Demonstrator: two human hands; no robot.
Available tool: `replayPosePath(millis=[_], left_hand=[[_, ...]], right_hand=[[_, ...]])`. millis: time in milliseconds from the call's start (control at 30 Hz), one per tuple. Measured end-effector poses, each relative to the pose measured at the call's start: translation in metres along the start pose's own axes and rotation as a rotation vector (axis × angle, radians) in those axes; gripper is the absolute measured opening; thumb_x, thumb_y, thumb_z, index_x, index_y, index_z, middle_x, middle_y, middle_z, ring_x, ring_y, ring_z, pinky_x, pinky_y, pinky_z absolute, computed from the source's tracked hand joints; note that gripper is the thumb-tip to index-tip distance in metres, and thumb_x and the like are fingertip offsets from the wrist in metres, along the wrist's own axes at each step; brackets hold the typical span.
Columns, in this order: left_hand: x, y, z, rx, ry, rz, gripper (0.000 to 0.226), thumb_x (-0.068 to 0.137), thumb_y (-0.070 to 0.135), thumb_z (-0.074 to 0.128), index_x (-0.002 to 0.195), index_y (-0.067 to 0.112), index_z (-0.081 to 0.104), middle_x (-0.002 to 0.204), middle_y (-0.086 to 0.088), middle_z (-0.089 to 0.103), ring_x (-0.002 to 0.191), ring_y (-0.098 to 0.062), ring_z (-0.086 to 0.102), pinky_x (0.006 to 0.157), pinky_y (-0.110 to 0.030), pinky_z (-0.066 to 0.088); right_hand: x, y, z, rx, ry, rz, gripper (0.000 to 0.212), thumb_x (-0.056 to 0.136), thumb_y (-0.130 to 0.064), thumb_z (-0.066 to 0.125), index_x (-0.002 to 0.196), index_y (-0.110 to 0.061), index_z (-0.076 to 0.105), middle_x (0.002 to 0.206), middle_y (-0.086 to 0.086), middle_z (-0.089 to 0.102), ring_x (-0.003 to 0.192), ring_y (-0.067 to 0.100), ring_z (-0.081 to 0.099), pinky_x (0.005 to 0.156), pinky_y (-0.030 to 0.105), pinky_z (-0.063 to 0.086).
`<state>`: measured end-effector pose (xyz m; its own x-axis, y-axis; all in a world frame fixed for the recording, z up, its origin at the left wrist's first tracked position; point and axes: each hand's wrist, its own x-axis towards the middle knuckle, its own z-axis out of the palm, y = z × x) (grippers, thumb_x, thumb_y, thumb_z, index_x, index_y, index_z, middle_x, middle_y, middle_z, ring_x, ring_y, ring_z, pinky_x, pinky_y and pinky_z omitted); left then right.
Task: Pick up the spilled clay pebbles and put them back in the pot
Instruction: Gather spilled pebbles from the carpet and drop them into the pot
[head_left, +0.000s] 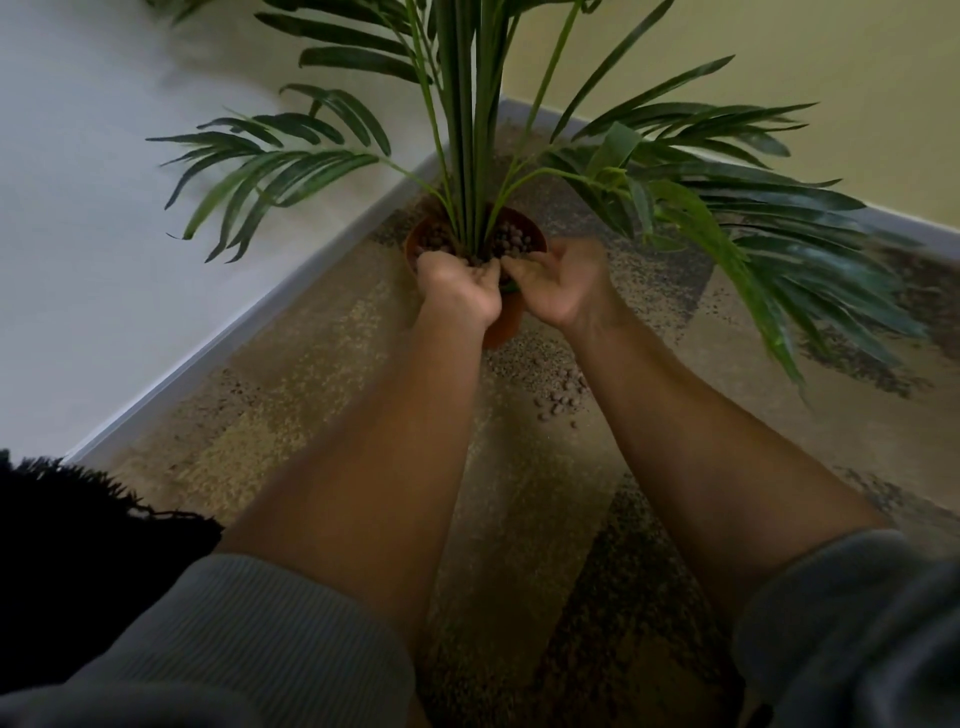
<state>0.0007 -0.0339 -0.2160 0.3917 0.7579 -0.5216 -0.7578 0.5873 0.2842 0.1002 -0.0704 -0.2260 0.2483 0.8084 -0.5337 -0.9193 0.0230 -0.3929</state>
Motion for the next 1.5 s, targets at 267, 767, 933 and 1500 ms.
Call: replayPosePath(millis=[267, 767, 933, 1500], left_hand=[[-0.002, -0.013, -0.003, 0.131, -0.044, 0.022, 0.050, 0.105, 0.025, 0.022, 0.146, -0.001, 0.033, 0.146, -0.020, 0.044, 0.135, -0.029, 0.044, 0.109, -0.035, 0.040], [0.036, -0.082, -0.081, 1.390, 0.063, 0.065, 0.030, 0.096, 0.017, 0.051, 0.123, 0.023, 0.061, 0.133, -0.002, 0.059, 0.116, -0.020, 0.057, 0.092, -0.026, 0.046], [0.048, -0.091, -0.114, 1.614, 0.041, -0.137, 0.068, 0.080, 0.011, 0.070, 0.142, 0.021, 0.042, 0.144, -0.007, 0.048, 0.123, -0.026, 0.052, 0.082, -0.027, 0.045], [0.043, -0.110, -0.135, 2.264, -0.111, 0.127, 0.011, 0.087, 0.018, 0.063, 0.097, 0.019, 0.069, 0.106, -0.006, 0.068, 0.094, -0.023, 0.064, 0.076, -0.034, 0.052]], right_hand=[[-0.010, -0.008, -0.016, -0.078, 0.061, -0.129, 0.036, 0.098, -0.010, 0.035, 0.128, 0.005, 0.049, 0.116, 0.023, 0.059, 0.108, 0.034, 0.061, 0.090, 0.037, 0.056], [0.002, 0.005, -0.110, -1.086, 0.491, -0.168, 0.030, 0.091, -0.006, 0.052, 0.066, -0.018, 0.044, 0.066, -0.002, 0.047, 0.054, 0.009, 0.046, 0.036, 0.017, 0.042], [0.021, 0.014, -0.142, -1.476, 0.695, -0.238, 0.029, 0.088, -0.030, 0.060, 0.090, -0.003, 0.067, 0.084, 0.012, 0.064, 0.078, 0.025, 0.062, 0.062, 0.032, 0.048], [0.008, 0.041, -0.182, -1.980, 0.326, -0.400, 0.034, 0.091, -0.036, 0.062, 0.119, -0.018, 0.062, 0.117, 0.006, 0.038, 0.094, 0.017, 0.045, 0.082, 0.026, 0.043]])
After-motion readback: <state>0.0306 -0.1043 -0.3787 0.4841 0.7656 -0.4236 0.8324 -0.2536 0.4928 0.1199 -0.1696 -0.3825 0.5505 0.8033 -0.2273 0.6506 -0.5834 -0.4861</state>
